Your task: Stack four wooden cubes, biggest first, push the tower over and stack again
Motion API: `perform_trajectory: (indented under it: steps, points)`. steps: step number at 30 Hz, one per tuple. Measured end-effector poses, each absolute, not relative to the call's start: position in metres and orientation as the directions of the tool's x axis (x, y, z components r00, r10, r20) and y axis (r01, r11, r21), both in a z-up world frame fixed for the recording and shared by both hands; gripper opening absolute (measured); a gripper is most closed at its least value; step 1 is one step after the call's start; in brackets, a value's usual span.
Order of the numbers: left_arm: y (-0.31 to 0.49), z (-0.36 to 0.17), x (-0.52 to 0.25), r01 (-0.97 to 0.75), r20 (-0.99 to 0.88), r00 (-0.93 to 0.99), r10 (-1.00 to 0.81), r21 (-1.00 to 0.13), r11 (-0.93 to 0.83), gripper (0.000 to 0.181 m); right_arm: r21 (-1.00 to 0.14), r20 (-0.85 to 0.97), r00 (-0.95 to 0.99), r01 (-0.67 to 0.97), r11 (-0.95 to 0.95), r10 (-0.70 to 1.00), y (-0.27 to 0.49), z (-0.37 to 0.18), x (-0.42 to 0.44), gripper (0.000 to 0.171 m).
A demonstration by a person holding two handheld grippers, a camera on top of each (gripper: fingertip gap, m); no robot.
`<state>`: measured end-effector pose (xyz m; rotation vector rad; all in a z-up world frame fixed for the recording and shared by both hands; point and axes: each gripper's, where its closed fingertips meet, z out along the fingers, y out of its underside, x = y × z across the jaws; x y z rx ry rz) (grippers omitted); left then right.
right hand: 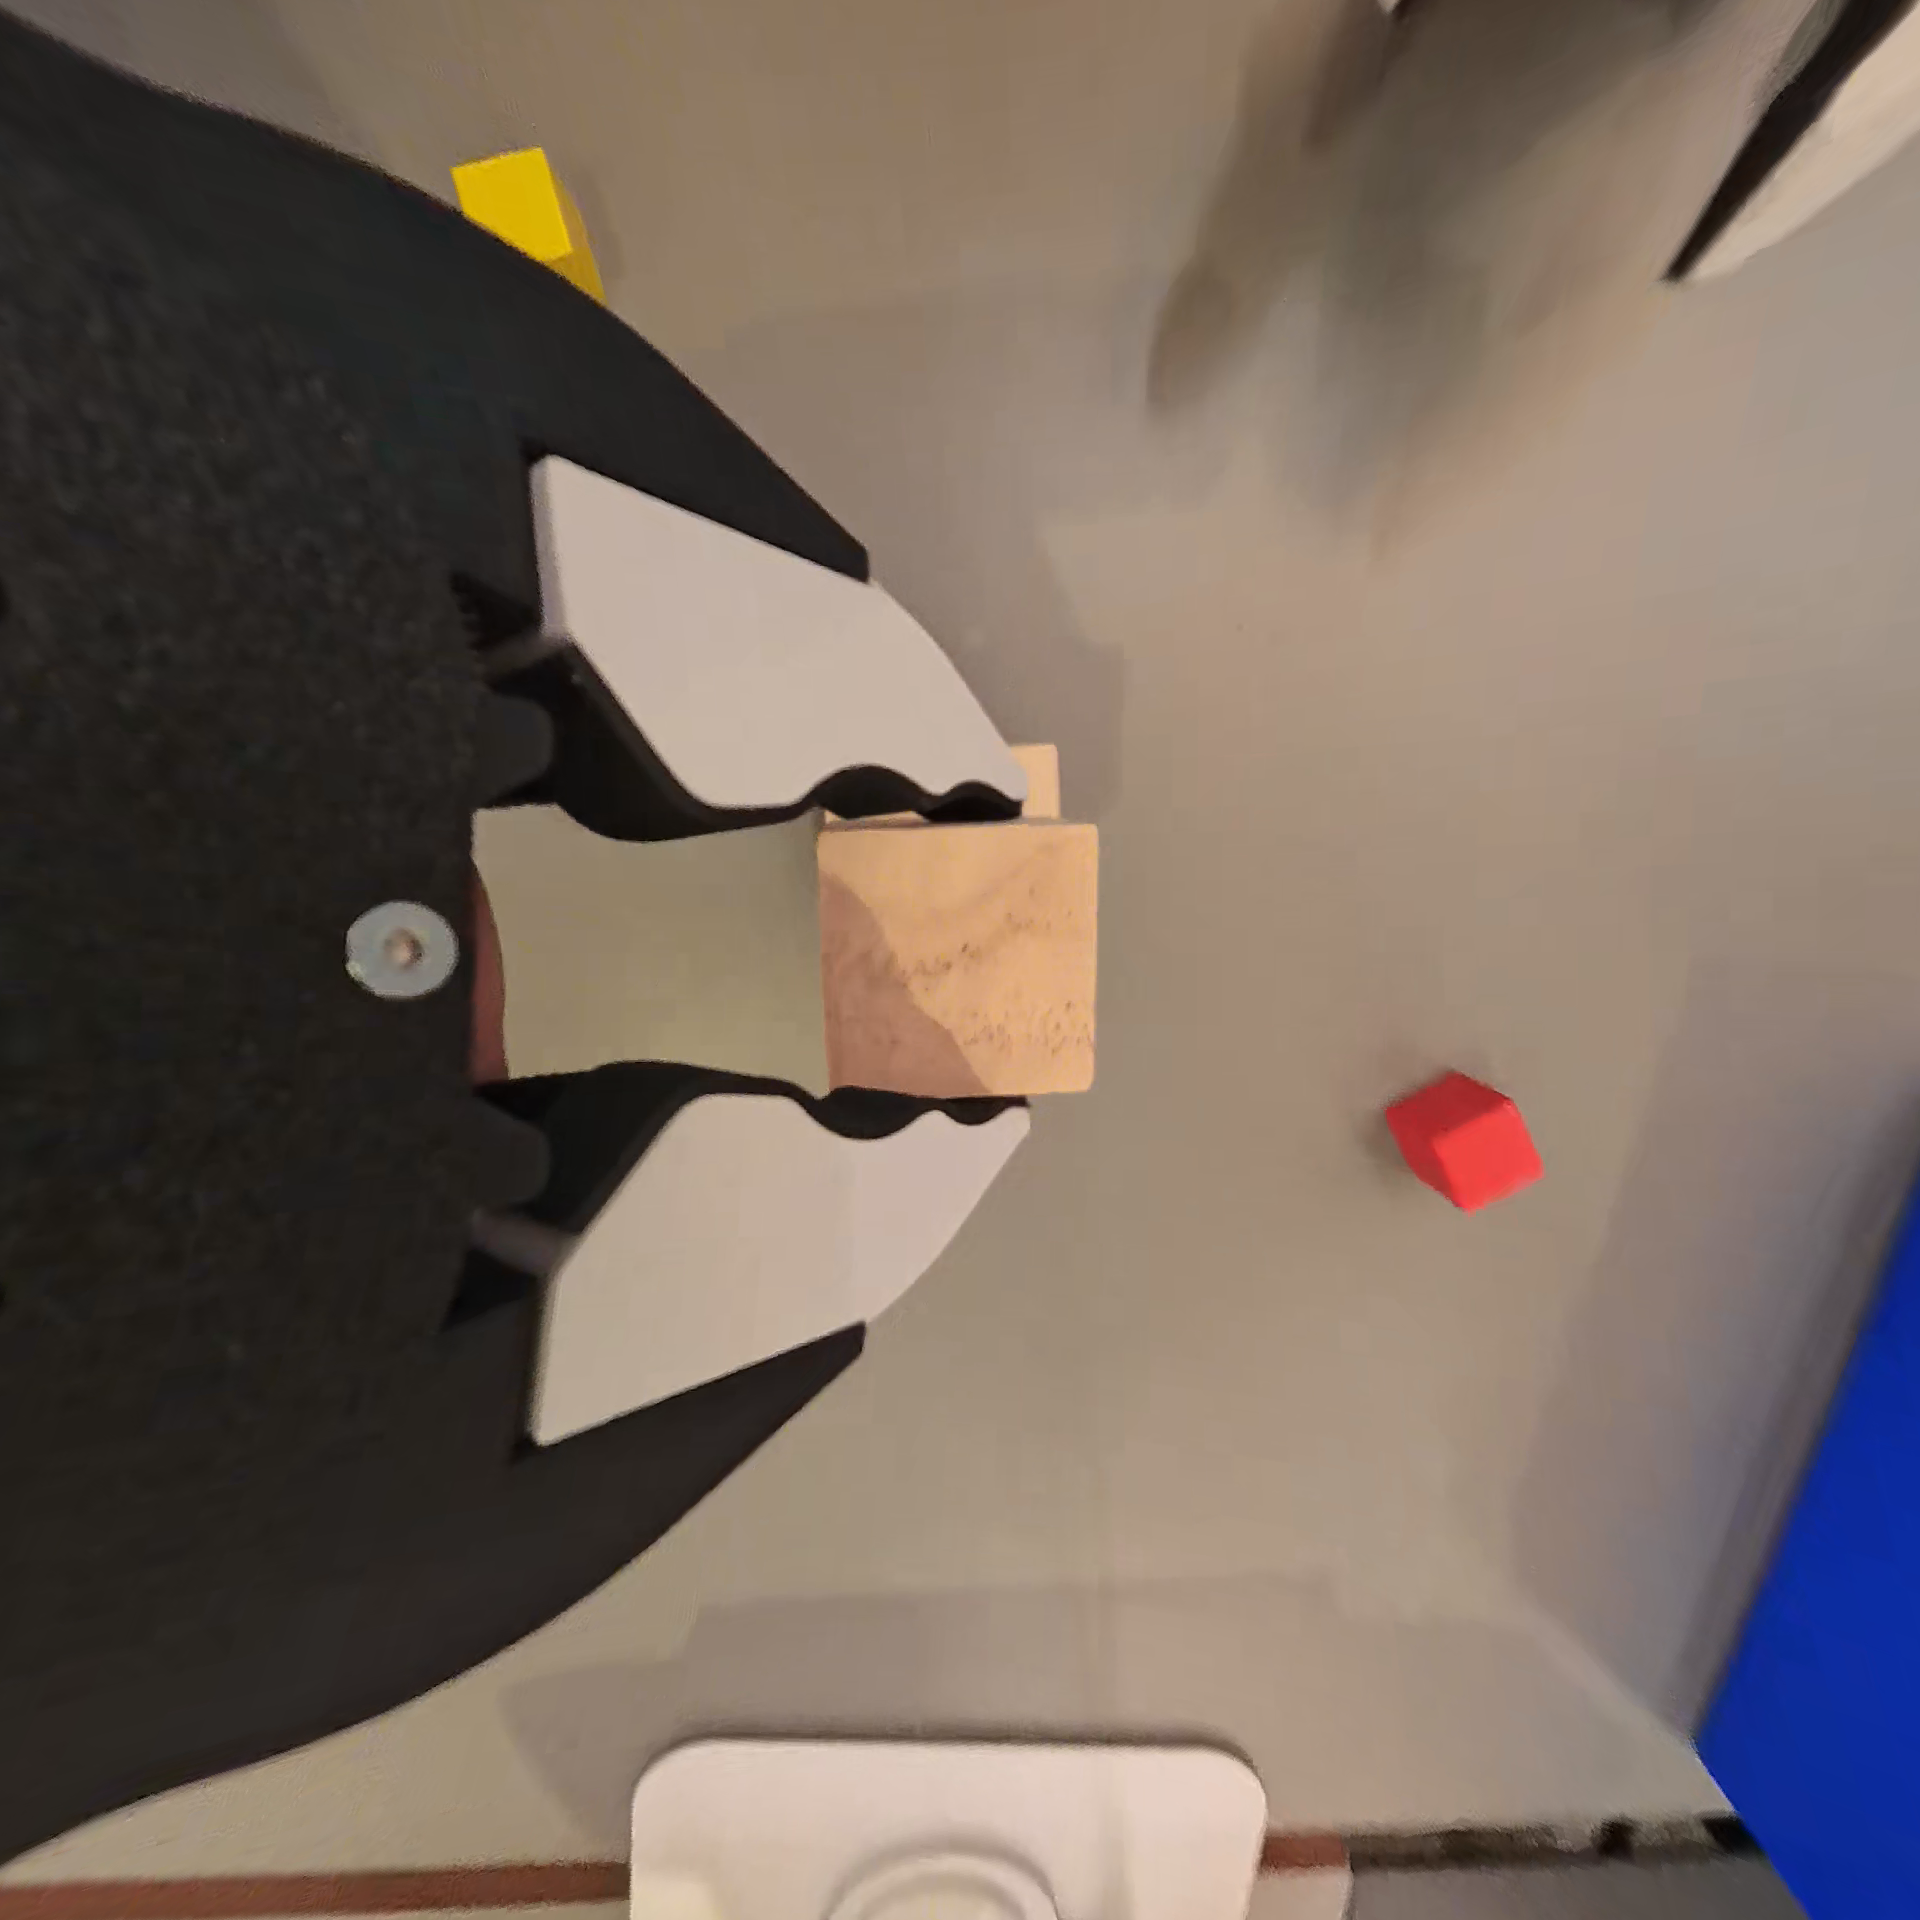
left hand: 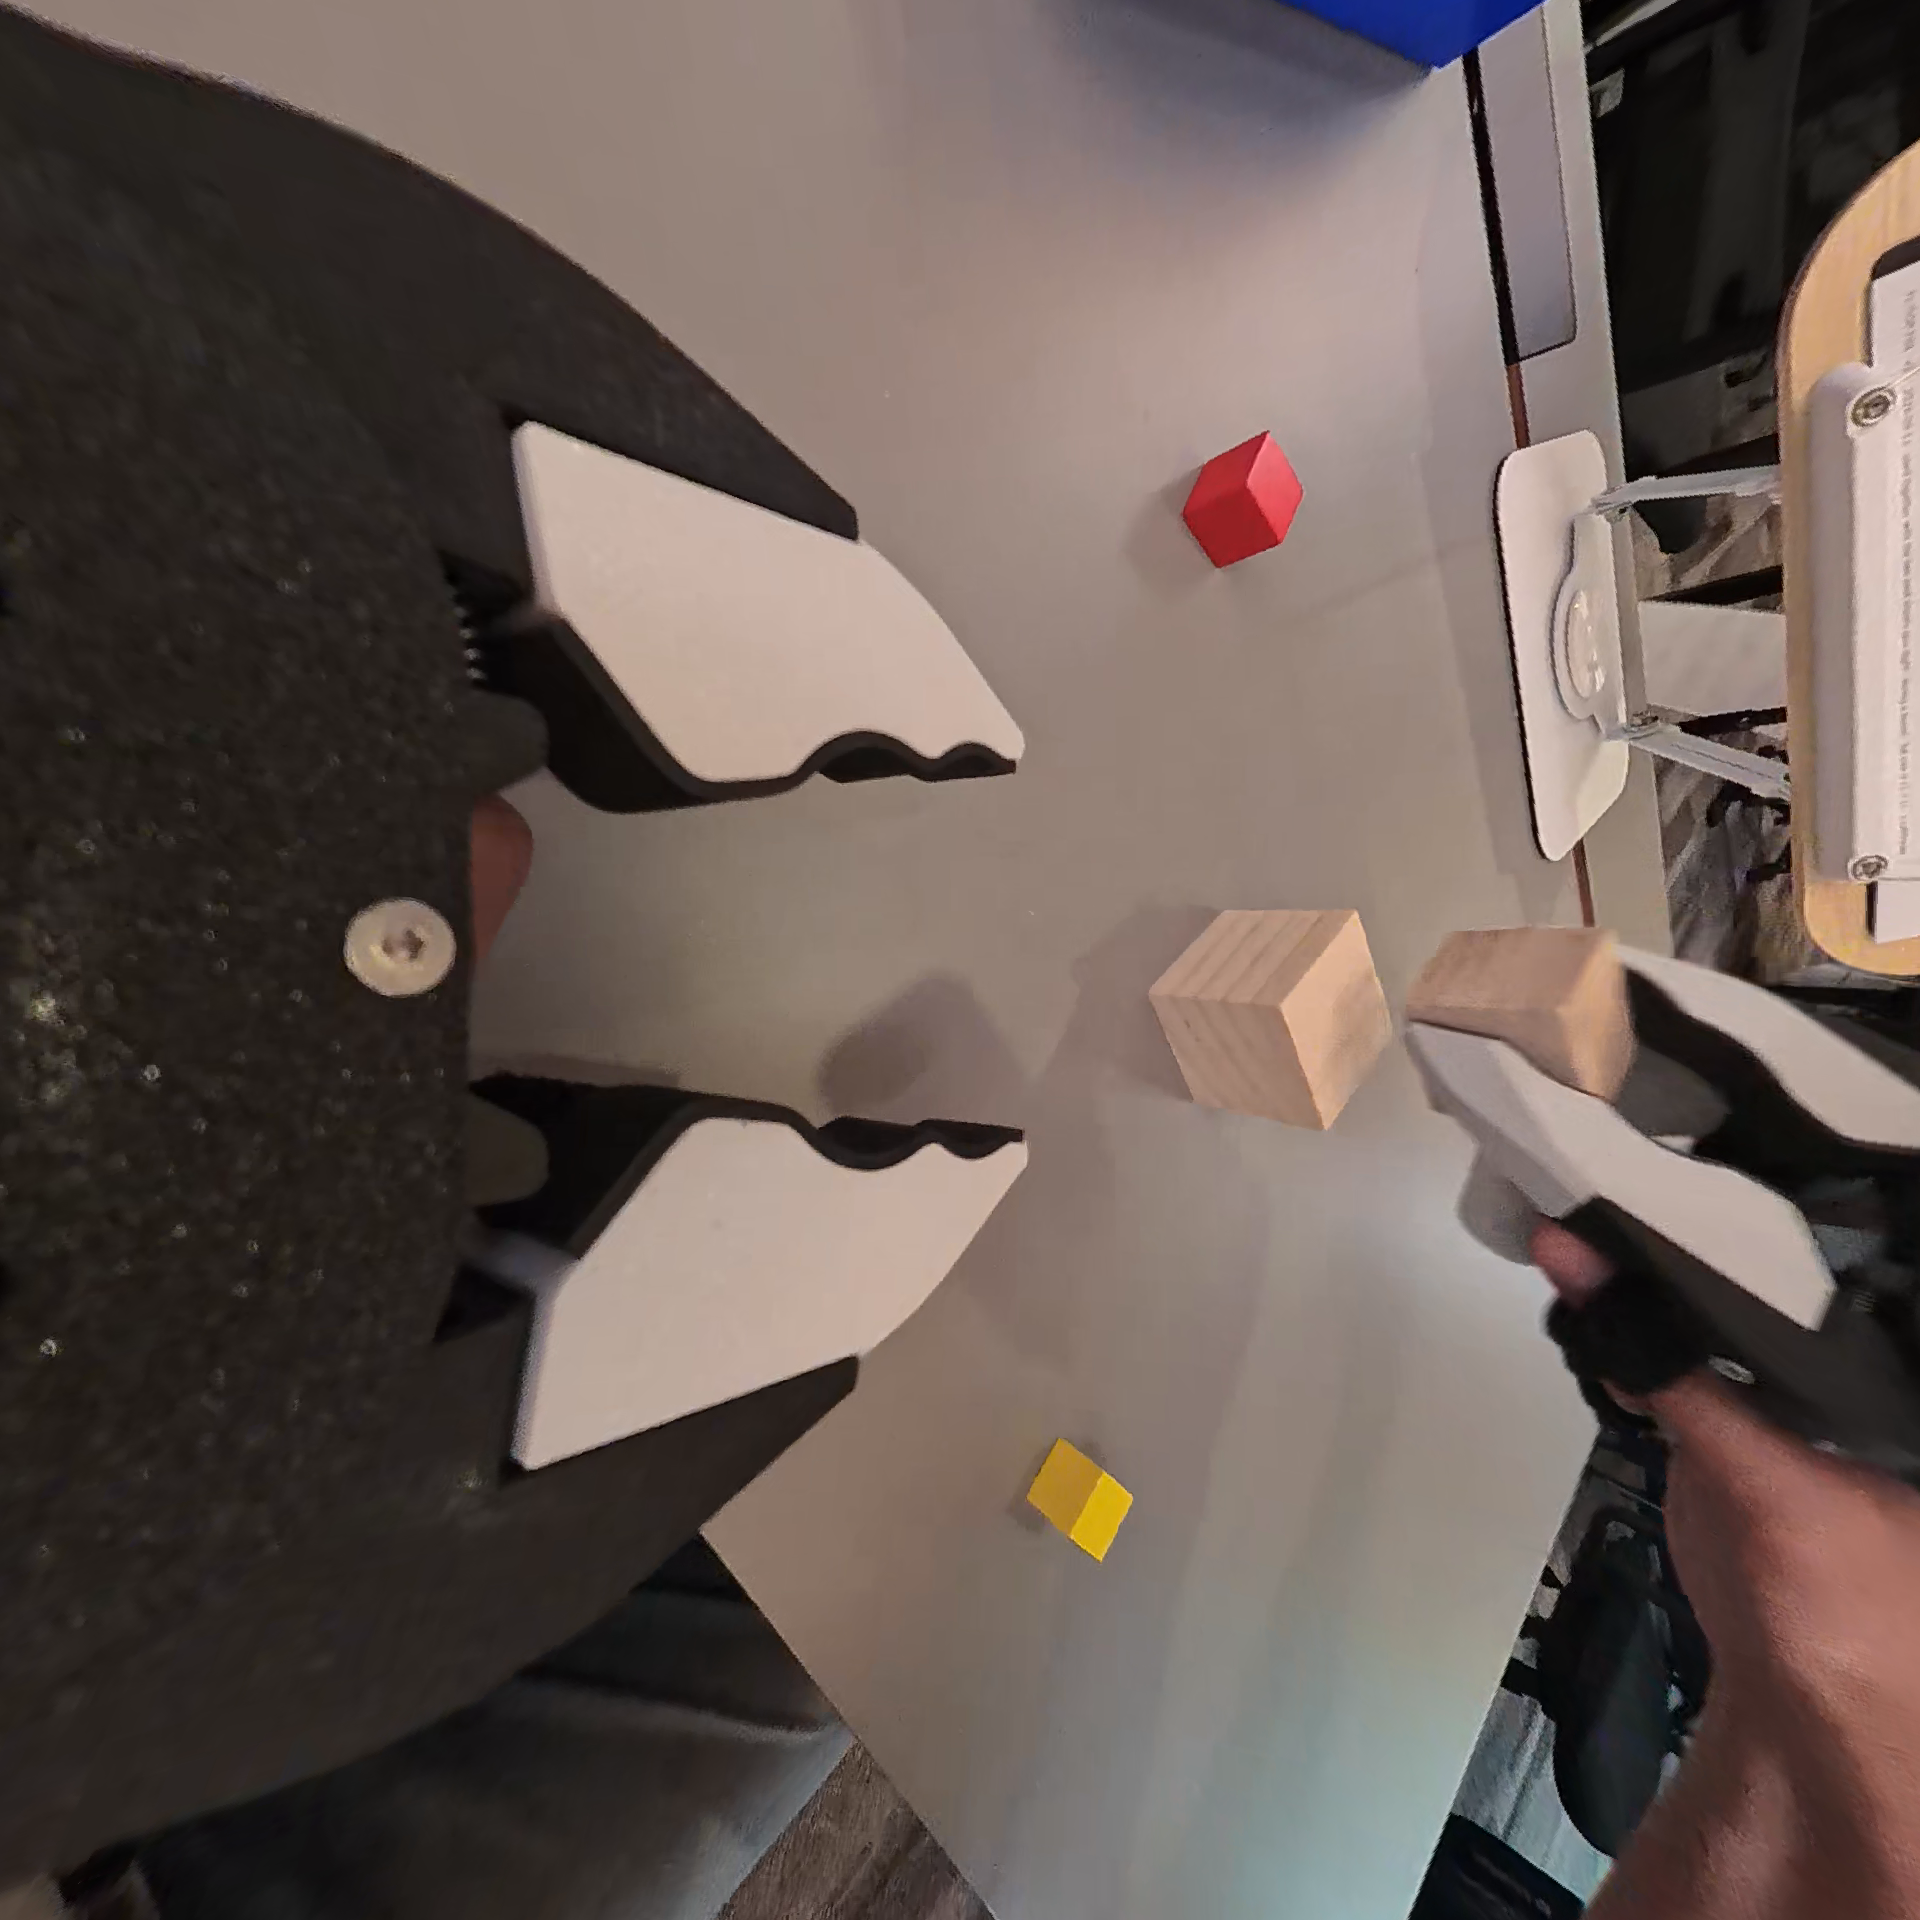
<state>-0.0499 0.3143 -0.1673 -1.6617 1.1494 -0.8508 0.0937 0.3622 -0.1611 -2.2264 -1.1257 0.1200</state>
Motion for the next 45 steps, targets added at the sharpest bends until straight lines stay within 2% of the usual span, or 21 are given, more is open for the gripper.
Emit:
perform_trajectory:
  steps: [4,11,13,15,19,22,24,28,31,34,39,41,43,45]
  points:
    - [0.307,-0.165,-0.049,-0.327,-0.006,0.316,-0.949,-0.939,-0.103,0.063,-0.560,0.134,0.645,0.676,-0.479,0.753,0.359,-0.179,0.088,0.050]
    - [0.297,-0.165,-0.046,-0.344,-0.025,0.290,-0.957,-0.936,-0.080,0.063,-0.558,0.132,0.645,0.676,-0.481,0.753,0.360,-0.184,0.090,0.050]
    - [0.295,-0.166,-0.045,-0.347,-0.025,0.282,-0.959,-0.935,-0.078,0.063,-0.567,0.144,0.660,0.666,-0.486,0.737,0.361,-0.180,0.092,0.069]
    - [0.293,-0.168,-0.044,-0.351,-0.024,0.274,-0.961,-0.933,-0.077,0.063,-0.605,0.151,0.667,0.646,-0.465,0.730,0.355,-0.163,0.089,0.075]
    - [0.295,-0.168,-0.046,-0.352,-0.033,0.284,-0.958,-0.933,-0.072,0.063,-0.710,0.256,0.717,0.595,-0.378,0.648,0.324,-0.103,0.087,0.074]
    - [0.299,-0.167,-0.048,-0.345,-0.040,0.296,-0.954,-0.936,-0.068,0.063,-0.759,0.326,0.806,0.534,-0.372,0.494,0.280,-0.083,0.095,0.073]
    - [0.304,-0.167,-0.049,-0.340,-0.054,0.314,-0.948,-0.939,-0.059,0.063,-0.804,0.310,0.901,0.419,-0.423,0.304,0.248,-0.089,0.107,0.073]
    - [0.309,-0.169,-0.050,-0.329,-0.042,0.340,-0.939,-0.941,-0.077,0.063,-0.902,0.020,0.997,-0.013,-0.432,-0.072,0.182,-0.126,0.113,0.072]
    - [0.313,-0.172,-0.051,-0.342,-0.066,0.363,-0.929,-0.937,-0.067,0.063,-0.918,-0.086,0.969,-0.167,-0.360,-0.230,0.148,-0.153,0.107,0.075]
    - [0.317,-0.176,-0.053,-0.359,-0.065,0.382,-0.922,-0.930,-0.083,0.063,-0.921,-0.086,0.959,-0.180,-0.346,-0.269,0.133,-0.173,0.097,0.074]
    - [0.354,-0.171,-0.049,-0.437,-0.119,0.376,-0.919,-0.897,-0.063,0.063,-0.911,-0.051,0.972,-0.139,-0.388,-0.229,0.129,-0.183,0.087,0.076]
    - [0.384,-0.166,-0.038,-0.503,-0.177,0.317,-0.932,-0.865,-0.006,0.054,-0.916,-0.051,0.977,-0.129,-0.381,-0.208,0.128,-0.179,0.083,0.075]
    - [0.420,-0.163,-0.019,-0.564,-0.258,0.237,-0.937,-0.822,0.084,0.054,-0.916,-0.045,0.980,-0.117,-0.383,-0.193,0.126,-0.178,0.080,0.074]
    - [0.444,-0.171,0.002,-0.638,-0.283,0.077,-0.956,-0.751,0.171,0.055,-0.918,-0.043,0.981,-0.112,-0.379,-0.188,0.125,-0.175,0.078,0.074]
